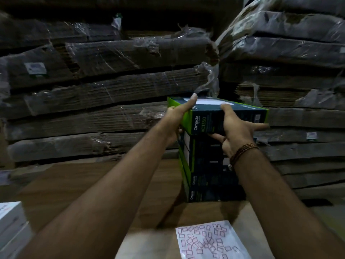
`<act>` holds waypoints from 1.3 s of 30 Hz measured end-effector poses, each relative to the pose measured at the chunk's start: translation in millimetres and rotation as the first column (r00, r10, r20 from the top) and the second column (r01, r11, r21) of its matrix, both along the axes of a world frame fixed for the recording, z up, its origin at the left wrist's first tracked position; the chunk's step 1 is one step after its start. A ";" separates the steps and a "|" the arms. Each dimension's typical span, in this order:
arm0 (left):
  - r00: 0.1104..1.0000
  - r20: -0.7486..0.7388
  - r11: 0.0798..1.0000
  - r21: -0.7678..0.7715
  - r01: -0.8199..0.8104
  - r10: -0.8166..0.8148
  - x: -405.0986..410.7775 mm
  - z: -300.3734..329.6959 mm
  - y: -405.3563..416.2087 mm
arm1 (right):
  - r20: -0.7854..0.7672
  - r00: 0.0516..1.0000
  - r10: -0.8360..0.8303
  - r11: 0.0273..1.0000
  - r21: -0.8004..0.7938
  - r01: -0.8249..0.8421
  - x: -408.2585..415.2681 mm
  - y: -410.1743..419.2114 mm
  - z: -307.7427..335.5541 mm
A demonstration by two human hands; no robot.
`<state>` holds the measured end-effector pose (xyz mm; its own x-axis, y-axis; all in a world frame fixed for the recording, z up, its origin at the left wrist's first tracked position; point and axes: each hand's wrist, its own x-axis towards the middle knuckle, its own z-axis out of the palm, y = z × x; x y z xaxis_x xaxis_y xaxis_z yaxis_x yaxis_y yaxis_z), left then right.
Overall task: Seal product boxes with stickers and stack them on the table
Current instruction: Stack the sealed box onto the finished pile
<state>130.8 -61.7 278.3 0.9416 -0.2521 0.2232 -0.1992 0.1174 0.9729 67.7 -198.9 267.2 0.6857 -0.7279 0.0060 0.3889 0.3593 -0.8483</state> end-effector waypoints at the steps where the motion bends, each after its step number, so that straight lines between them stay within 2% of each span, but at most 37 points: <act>1: 0.999 0.006 0.999 0.025 0.032 -0.033 -0.7 -2.3 -6.2 | -0.017 1.000 -0.011 1.000 0.010 0.011 2.0 -4.6 -0.9; 9: 0.988 0.052 0.977 0.167 0.136 -0.146 23.0 -29.0 -29.2 | -0.091 0.994 -0.056 0.997 0.038 0.059 22.4 -30.7 -20.5; 12: 0.985 0.046 0.978 0.135 0.161 -0.169 35.6 -39.1 -30.7 | -0.091 0.995 -0.046 0.999 -0.001 0.046 29.7 -35.0 -25.8; 14: 0.985 0.052 0.980 0.119 0.160 -0.167 40.0 -41.3 -30.5 | -0.120 0.992 -0.043 0.998 -0.060 0.036 33.2 -40.9 -28.9; 17: 0.987 0.079 0.979 0.157 0.129 -0.143 41.8 -40.7 -30.4 | -0.228 0.967 -0.114 0.965 -0.256 0.054 33.3 -52.4 -37.1; 19: 0.987 0.104 0.975 0.199 0.098 -0.121 48.1 -41.6 -30.3 | -0.279 0.932 -0.231 0.901 -0.422 0.097 30.7 -62.0 -48.7; 21: 0.986 0.118 0.971 0.221 0.089 -0.117 55.0 -44.3 -29.3 | -0.301 0.860 -0.412 0.762 -0.631 0.145 27.9 -74.3 -64.9; 24: 0.986 0.141 0.964 0.263 0.051 -0.090 64.7 -52.5 -27.7 | -0.212 0.790 -0.575 0.568 -0.799 0.199 27.7 -97.1 -88.1; 26: 0.987 0.146 0.953 0.303 0.022 -0.069 68.2 -60.0 -26.2 | -0.169 0.813 -0.557 0.535 -0.822 0.195 27.8 -109.4 -93.2; 30: 0.975 0.204 0.941 0.337 0.009 -0.083 63.6 -72.3 -20.6 | -0.122 0.920 -0.371 0.598 -0.790 0.136 25.7 -116.7 -91.0; 36: 0.945 0.326 0.880 0.456 -0.130 -0.029 66.1 -87.3 -21.2 | -0.105 0.930 -0.351 0.557 -0.822 0.118 28.6 -125.5 -92.9; 39: 0.944 0.327 0.889 0.443 -0.112 -0.044 60.9 -87.1 -21.5 | -0.099 0.930 -0.353 0.525 -0.844 0.110 29.2 -129.1 -91.4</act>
<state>191.8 -83.2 191.2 0.8476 -0.3674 0.3828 -0.5035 -0.3295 0.7987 96.9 -328.0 175.9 0.5603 -0.6199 0.5494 0.1044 -0.6052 -0.7892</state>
